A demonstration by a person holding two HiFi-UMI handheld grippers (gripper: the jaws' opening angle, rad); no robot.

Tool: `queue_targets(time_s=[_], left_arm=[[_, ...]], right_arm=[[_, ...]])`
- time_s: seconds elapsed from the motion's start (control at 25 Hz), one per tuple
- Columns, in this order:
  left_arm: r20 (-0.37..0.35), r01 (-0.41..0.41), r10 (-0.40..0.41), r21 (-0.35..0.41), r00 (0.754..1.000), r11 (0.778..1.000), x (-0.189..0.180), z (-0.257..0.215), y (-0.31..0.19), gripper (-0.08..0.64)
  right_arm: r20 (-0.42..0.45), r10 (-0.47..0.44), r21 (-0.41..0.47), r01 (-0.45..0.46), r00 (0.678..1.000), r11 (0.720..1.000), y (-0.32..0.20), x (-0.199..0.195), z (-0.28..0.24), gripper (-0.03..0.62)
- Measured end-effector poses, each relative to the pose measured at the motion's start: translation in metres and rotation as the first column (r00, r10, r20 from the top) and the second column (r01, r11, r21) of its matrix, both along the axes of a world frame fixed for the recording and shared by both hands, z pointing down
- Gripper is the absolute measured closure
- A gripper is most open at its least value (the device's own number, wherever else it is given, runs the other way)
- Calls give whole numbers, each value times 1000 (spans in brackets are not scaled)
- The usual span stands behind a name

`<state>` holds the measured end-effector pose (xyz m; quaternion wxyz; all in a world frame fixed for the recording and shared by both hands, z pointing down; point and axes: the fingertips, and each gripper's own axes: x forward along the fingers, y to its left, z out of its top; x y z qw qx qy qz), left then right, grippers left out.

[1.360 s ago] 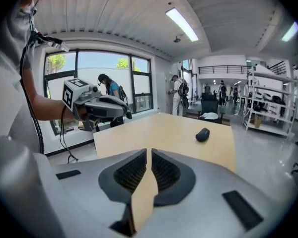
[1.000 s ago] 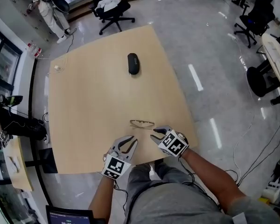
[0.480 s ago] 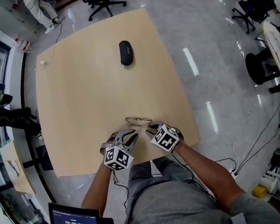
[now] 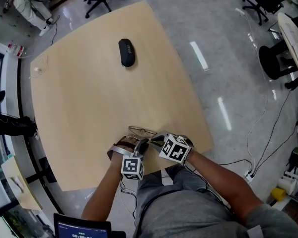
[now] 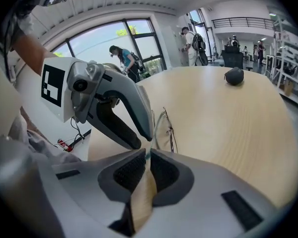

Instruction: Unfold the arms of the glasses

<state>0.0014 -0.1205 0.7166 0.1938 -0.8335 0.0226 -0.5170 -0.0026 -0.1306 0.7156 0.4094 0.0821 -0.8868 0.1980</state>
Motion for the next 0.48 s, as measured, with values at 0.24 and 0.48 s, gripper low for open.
queue_targets(time_s=[0.24, 0.48], left_arm=[[147, -102, 110, -57, 983, 993, 1, 25, 11, 463], [166, -94, 104, -67, 981, 993, 0, 29, 13, 464]], right_arm=[[10, -84, -17, 84, 996, 996, 16, -6, -2, 562], [-181, -96, 153, 125, 979, 980, 11, 10, 4, 488]])
